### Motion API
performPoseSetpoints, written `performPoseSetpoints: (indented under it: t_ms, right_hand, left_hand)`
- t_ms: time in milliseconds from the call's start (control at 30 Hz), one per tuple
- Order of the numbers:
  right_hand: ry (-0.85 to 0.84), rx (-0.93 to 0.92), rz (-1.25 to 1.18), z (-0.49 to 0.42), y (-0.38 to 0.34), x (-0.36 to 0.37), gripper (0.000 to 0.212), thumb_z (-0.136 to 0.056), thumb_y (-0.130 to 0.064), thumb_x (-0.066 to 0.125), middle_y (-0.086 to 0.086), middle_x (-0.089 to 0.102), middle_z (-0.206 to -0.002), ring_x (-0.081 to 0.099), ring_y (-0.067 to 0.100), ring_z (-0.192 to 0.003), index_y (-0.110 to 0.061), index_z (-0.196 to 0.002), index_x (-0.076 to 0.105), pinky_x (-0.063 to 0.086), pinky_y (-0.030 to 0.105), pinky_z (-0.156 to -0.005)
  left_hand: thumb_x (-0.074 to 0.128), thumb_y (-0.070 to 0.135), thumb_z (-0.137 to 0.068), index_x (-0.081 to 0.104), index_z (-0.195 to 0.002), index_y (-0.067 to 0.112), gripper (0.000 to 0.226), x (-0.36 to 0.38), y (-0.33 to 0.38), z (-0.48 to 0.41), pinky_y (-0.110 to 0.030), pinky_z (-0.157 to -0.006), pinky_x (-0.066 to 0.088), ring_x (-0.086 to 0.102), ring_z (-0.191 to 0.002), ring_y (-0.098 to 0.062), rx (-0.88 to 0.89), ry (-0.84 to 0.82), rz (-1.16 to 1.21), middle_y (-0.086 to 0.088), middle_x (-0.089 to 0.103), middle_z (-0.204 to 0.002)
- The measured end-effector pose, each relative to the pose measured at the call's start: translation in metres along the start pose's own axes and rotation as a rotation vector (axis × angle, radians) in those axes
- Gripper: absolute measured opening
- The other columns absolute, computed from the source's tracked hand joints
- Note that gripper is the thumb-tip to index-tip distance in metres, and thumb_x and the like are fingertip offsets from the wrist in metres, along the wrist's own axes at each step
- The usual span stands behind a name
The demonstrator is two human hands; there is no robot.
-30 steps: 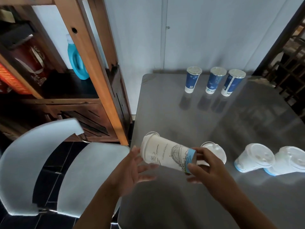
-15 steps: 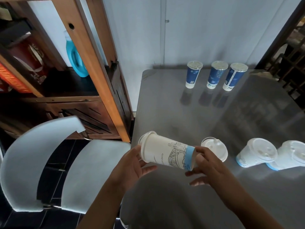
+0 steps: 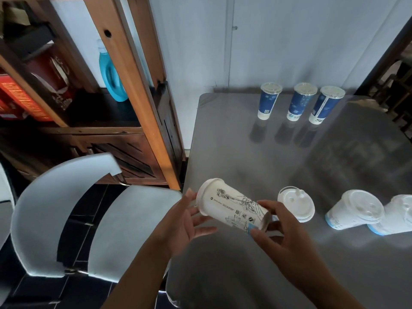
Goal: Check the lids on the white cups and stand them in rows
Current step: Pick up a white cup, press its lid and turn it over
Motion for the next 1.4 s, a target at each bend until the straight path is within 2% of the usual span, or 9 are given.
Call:
performPoseSetpoints:
  t_ms: [167,333,600,667,800,933,1133,1267,1400]
  right_hand:
    - [-0.001,-0.016,0.013,0.002,0.001,0.011,0.043,-0.078,-0.037,0.075,-0.022,0.066,-0.108,0.069,0.005,-0.091,-0.04,-0.114,0.053,0.058,0.022,-0.069]
    - [-0.046,0.106,-0.056,-0.001,0.01,0.023,0.036,-0.075,-0.05,0.066,-0.018,0.068,-0.101,0.067,-0.001,-0.087,-0.035,-0.105,0.056,0.052,0.013,-0.067]
    - [-0.224,0.271,-0.199,-0.007,0.018,0.038,0.028,-0.086,-0.036,0.071,-0.01,0.073,-0.106,0.07,0.005,-0.098,-0.033,-0.11,0.057,0.059,0.028,-0.083]
    - [-0.215,0.283,-0.233,-0.006,0.019,0.036,0.028,-0.087,-0.03,0.071,-0.007,0.074,-0.107,0.069,0.006,-0.1,-0.028,-0.112,0.059,0.059,0.031,-0.086]
    - [-0.189,0.292,-0.239,-0.003,0.023,0.031,0.031,-0.087,-0.026,0.071,-0.001,0.073,-0.111,0.069,0.013,-0.102,-0.024,-0.115,0.059,0.057,0.04,-0.091]
    - [-0.157,0.284,-0.244,-0.006,0.023,0.029,0.04,-0.079,-0.036,0.072,0.0,0.074,-0.109,0.07,0.014,-0.1,-0.021,-0.115,0.061,0.058,0.043,-0.091]
    - [-0.191,0.279,-0.201,-0.027,0.025,0.033,0.045,-0.077,-0.044,0.073,-0.004,0.074,-0.11,0.07,0.013,-0.102,-0.028,-0.117,0.062,0.057,0.045,-0.092]
    - [-0.228,0.274,-0.143,-0.062,0.02,0.031,0.045,-0.072,-0.055,0.073,-0.011,0.074,-0.108,0.071,0.009,-0.1,-0.036,-0.112,0.064,0.058,0.042,-0.09]
    - [-0.279,0.249,-0.054,-0.131,0.012,0.019,0.041,-0.079,-0.046,0.072,-0.004,0.075,-0.107,0.071,0.014,-0.099,-0.026,-0.114,0.064,0.057,0.047,-0.091]
  left_hand:
    - [0.057,0.042,-0.095,0.065,-0.12,0.018,0.035,-0.006,0.002,-0.005,-0.046,-0.076,0.061,0.07,-0.109,-0.04,0.012,0.092,-0.037,-0.017,0.073,-0.117]
    - [0.061,0.051,-0.09,0.061,-0.122,0.014,0.049,-0.002,0.016,-0.003,-0.041,-0.077,0.061,0.072,-0.107,-0.034,0.082,0.095,-0.188,-0.017,0.072,-0.117]
    - [0.063,0.058,-0.085,0.061,-0.114,0.037,0.036,0.053,0.049,0.0,-0.029,-0.076,0.062,0.073,-0.1,-0.013,0.228,-0.033,-0.599,0.013,0.074,-0.106]
    - [0.062,0.056,-0.085,0.061,-0.113,0.039,0.033,0.065,0.052,0.0,-0.035,-0.084,0.063,0.072,-0.101,-0.015,0.256,-0.045,-0.665,0.012,0.073,-0.108]
    - [0.061,0.058,-0.088,0.056,-0.127,0.028,0.05,0.073,0.049,0.0,-0.044,-0.092,0.06,0.069,-0.106,-0.017,0.249,-0.05,-0.674,0.005,0.068,-0.121]
    - [0.063,0.058,-0.084,0.028,-0.149,0.035,0.077,0.063,0.032,-0.002,-0.026,-0.075,0.062,0.063,-0.105,-0.004,0.167,-0.101,-0.528,0.022,0.053,-0.128]
    - [0.071,0.036,-0.09,0.058,-0.13,0.027,0.043,0.039,0.008,-0.011,-0.031,-0.08,0.061,0.072,-0.109,-0.018,0.067,-0.164,-0.554,0.003,0.073,-0.121]
    - [0.072,0.032,-0.088,0.059,-0.13,0.022,0.045,0.032,0.027,-0.032,-0.038,-0.088,0.06,0.071,-0.111,-0.02,0.062,-0.104,-0.555,0.0,0.073,-0.122]
    - [0.067,0.028,-0.091,0.055,-0.133,0.017,0.045,0.041,0.066,-0.069,-0.043,-0.094,0.058,0.07,-0.113,-0.023,0.104,-0.103,-0.596,-0.007,0.071,-0.124]
Point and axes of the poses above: each hand's wrist, its own z-axis away from the middle knuckle, its own x-axis out of the palm, y = z × x, the point moved 6 cm from there along -z, towards the middle knuckle
